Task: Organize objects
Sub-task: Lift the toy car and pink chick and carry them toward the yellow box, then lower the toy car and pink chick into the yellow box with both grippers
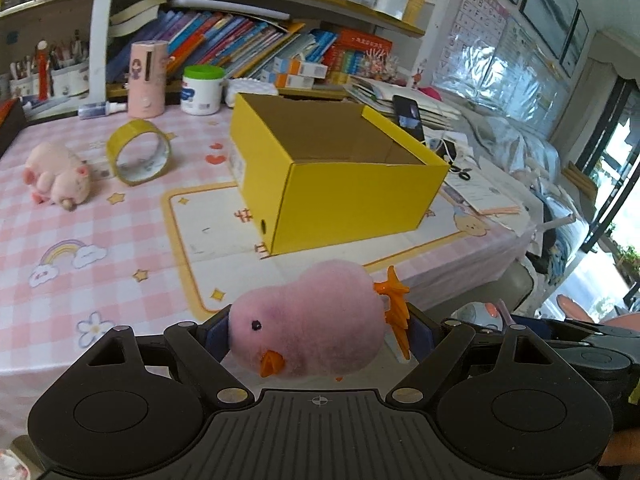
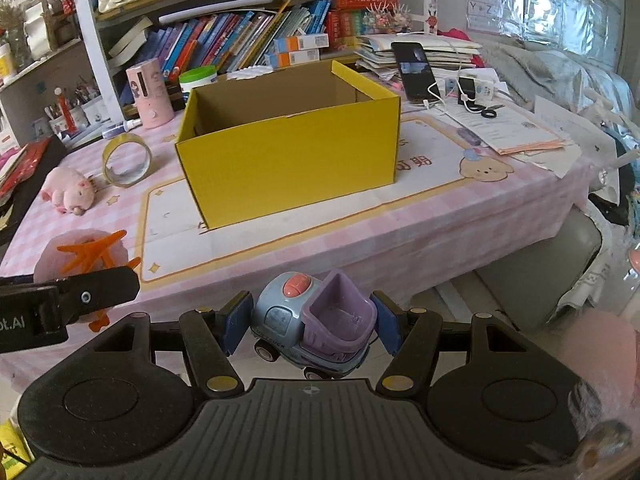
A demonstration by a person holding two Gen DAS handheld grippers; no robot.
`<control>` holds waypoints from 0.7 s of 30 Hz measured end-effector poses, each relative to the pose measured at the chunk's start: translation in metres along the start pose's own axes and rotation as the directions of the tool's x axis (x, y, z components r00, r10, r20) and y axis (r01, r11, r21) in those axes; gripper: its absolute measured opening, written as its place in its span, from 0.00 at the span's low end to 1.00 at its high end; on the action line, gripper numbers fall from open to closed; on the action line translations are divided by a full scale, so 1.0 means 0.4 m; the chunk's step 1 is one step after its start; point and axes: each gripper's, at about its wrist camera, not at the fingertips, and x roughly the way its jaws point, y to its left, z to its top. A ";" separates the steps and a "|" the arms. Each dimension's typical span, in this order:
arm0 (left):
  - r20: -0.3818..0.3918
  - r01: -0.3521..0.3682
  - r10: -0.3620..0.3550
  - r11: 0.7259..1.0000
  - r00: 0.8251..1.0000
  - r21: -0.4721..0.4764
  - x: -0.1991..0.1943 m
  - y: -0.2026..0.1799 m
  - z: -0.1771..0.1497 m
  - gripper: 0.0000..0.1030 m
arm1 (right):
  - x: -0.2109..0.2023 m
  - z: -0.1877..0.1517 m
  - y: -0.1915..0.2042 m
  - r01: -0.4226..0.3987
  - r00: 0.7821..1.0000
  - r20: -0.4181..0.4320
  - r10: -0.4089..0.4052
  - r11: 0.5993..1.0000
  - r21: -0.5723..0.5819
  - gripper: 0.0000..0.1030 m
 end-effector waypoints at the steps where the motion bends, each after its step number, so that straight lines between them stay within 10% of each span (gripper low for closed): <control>1: -0.001 0.005 -0.005 1.000 1.000 0.004 0.006 -0.006 0.003 0.83 | 0.002 0.002 -0.004 0.001 1.000 0.001 -0.001 1.000 -0.001 0.60; 21: 0.110 0.016 -0.023 0.998 0.994 0.067 0.090 -0.100 0.115 0.83 | 0.087 0.124 -0.087 -0.021 0.999 0.045 0.022 0.999 -0.033 0.60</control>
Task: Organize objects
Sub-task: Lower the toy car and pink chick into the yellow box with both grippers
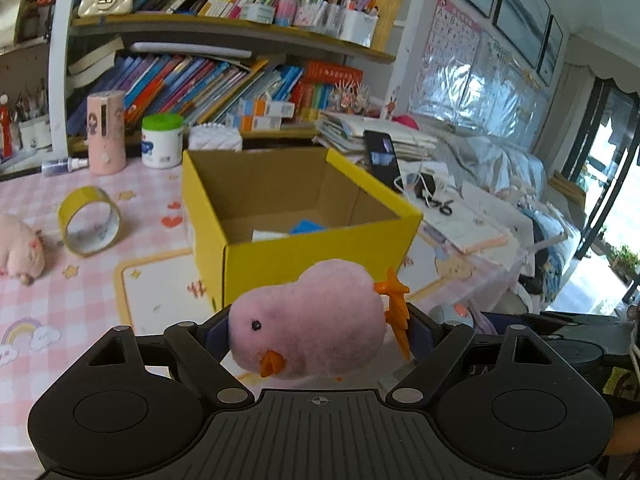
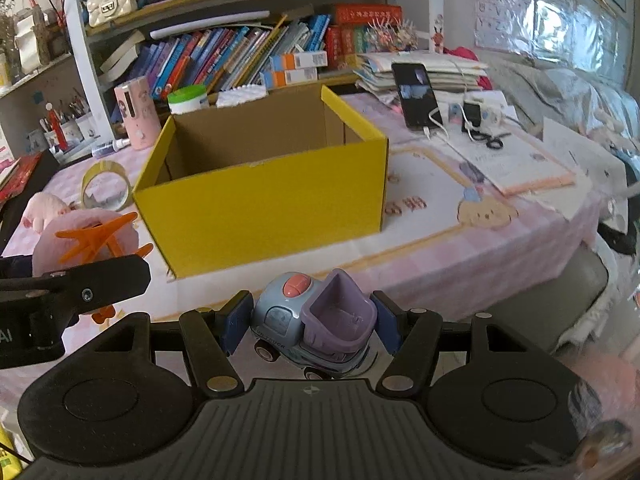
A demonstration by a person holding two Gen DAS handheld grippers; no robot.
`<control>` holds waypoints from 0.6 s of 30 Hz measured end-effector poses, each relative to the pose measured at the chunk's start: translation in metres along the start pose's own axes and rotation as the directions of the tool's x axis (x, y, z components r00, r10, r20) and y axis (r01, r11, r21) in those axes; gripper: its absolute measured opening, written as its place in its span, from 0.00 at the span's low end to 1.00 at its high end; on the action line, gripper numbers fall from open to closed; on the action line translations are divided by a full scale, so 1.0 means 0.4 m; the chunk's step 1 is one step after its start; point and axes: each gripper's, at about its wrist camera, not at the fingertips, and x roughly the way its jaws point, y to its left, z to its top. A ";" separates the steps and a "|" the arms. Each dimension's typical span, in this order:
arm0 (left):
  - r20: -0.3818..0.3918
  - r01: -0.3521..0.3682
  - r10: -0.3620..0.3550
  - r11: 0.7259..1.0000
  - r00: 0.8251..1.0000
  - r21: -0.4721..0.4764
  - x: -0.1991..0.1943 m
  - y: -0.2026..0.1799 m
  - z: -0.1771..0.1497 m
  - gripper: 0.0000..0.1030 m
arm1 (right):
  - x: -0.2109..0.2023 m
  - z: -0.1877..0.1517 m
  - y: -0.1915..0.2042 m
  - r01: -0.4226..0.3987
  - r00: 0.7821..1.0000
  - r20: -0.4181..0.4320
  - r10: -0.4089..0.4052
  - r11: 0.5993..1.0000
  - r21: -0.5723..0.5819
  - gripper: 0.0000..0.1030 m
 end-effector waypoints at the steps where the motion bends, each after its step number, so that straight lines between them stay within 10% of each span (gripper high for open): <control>1: 0.008 -0.004 0.004 1.000 1.000 -0.001 0.006 -0.004 0.009 0.83 | 0.003 0.013 -0.006 -0.004 1.000 0.010 0.004 1.000 -0.005 0.60; 18: 0.111 -0.192 0.190 0.981 0.976 0.008 0.191 -0.044 0.193 0.83 | 0.120 0.292 -0.122 -0.095 0.980 0.163 0.115 0.988 -0.122 0.60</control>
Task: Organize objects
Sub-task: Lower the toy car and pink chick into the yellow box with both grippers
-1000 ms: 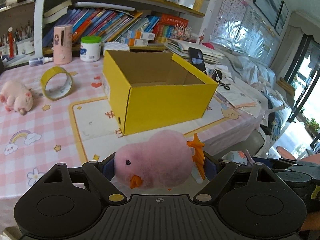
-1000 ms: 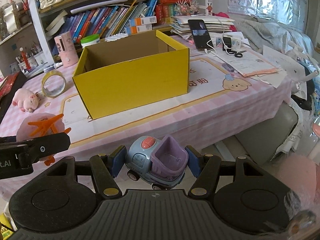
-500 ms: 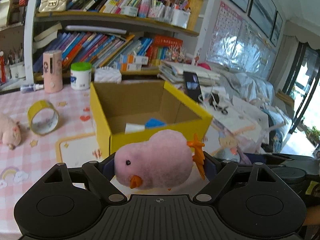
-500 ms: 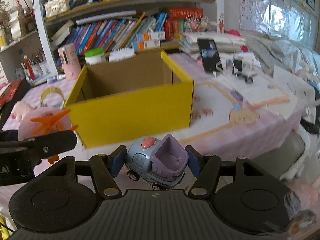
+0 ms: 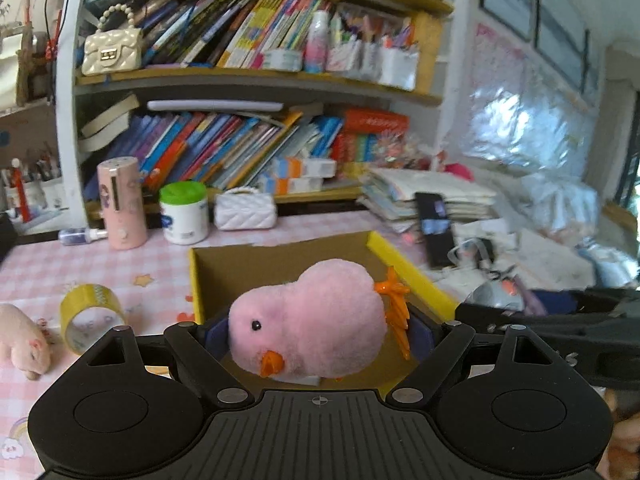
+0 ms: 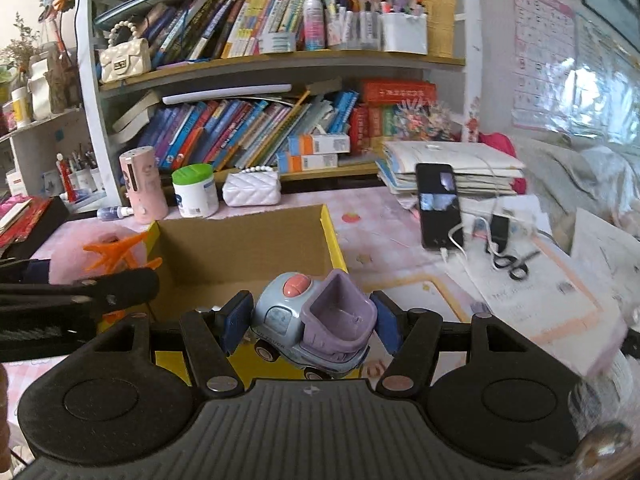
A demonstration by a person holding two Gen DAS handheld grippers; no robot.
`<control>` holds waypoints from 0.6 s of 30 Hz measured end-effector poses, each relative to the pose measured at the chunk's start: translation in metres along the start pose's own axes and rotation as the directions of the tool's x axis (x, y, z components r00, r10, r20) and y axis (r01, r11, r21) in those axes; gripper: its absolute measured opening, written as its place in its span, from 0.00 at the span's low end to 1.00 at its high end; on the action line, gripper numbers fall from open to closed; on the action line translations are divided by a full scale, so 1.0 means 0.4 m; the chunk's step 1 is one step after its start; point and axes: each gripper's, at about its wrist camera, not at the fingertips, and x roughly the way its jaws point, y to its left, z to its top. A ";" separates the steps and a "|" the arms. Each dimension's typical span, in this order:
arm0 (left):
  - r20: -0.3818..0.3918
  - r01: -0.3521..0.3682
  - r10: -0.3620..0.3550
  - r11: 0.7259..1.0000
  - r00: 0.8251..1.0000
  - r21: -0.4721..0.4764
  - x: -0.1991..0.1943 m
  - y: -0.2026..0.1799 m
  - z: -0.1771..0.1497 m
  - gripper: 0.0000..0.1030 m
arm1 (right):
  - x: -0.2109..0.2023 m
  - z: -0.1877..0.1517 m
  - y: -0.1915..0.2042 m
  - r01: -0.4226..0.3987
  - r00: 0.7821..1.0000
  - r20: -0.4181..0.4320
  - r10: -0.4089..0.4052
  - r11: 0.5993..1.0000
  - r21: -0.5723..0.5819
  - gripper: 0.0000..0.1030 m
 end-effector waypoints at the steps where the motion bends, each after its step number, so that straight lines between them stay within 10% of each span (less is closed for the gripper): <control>1: -0.010 -0.014 0.014 1.000 1.000 0.003 0.014 -0.002 0.002 0.83 | 0.013 0.006 -0.006 -0.016 1.000 -0.004 0.016 1.000 -0.004 0.60; 18: -0.238 -0.135 0.154 0.986 0.959 0.096 0.225 -0.023 -0.010 0.83 | 0.317 0.119 -0.013 -0.221 0.968 -0.164 0.187 0.950 -0.221 0.60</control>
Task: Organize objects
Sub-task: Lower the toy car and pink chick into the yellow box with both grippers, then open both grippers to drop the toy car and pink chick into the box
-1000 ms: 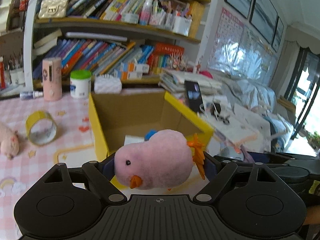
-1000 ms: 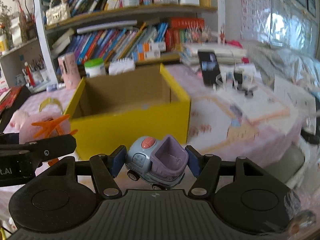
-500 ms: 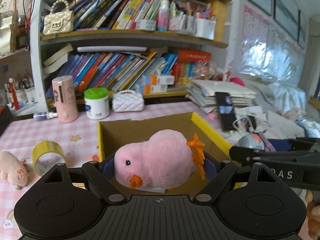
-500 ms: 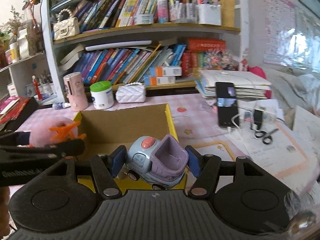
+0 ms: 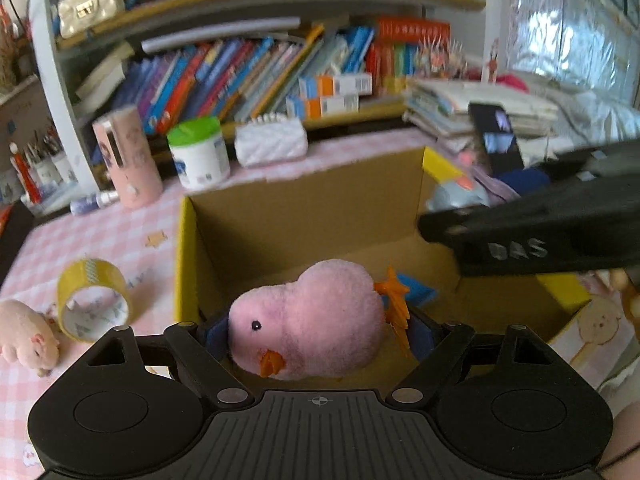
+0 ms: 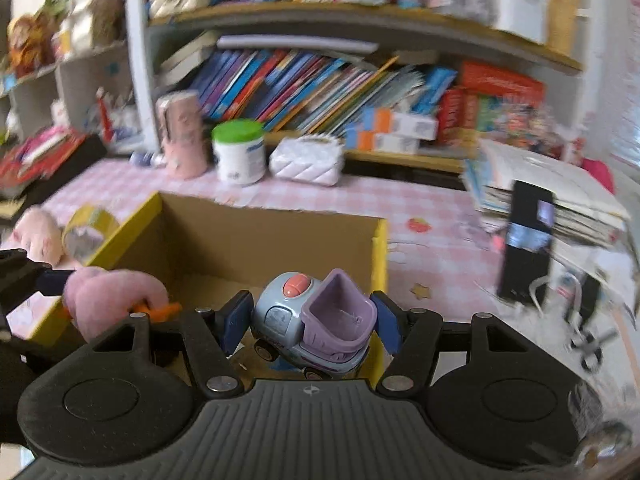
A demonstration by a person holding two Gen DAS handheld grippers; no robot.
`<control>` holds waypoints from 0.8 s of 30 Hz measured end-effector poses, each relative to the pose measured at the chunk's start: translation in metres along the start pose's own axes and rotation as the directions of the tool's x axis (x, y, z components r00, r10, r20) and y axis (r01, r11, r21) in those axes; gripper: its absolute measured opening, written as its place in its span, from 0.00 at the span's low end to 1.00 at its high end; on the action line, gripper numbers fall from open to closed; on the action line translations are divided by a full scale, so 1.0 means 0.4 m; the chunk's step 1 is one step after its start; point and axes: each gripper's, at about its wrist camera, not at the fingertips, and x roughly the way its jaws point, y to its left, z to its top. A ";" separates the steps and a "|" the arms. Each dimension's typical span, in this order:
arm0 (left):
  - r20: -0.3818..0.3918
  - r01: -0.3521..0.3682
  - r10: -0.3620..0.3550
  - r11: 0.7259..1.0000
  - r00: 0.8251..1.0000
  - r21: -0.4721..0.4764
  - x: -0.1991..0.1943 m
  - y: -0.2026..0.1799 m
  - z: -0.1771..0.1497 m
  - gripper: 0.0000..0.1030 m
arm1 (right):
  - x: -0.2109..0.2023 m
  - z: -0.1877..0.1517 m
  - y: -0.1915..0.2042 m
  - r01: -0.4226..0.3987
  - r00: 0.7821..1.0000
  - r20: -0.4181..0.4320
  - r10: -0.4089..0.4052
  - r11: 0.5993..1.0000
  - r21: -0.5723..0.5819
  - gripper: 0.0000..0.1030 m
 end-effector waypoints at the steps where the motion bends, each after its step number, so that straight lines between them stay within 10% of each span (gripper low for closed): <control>1: -0.017 0.001 -0.001 1.000 1.000 0.000 0.011 -0.003 0.003 0.83 | 0.022 0.009 0.001 -0.012 1.000 -0.019 0.012 1.000 -0.028 0.60; 14: -0.121 -0.013 0.020 0.999 0.992 0.052 0.079 -0.047 0.007 0.83 | 0.259 0.072 0.055 -0.079 0.957 -0.289 0.009 0.970 -0.232 0.60; 24: -0.135 -0.031 0.037 0.998 0.990 0.048 0.088 -0.061 0.011 0.84 | 0.292 0.069 0.065 -0.086 0.955 -0.295 -0.020 0.936 -0.340 0.60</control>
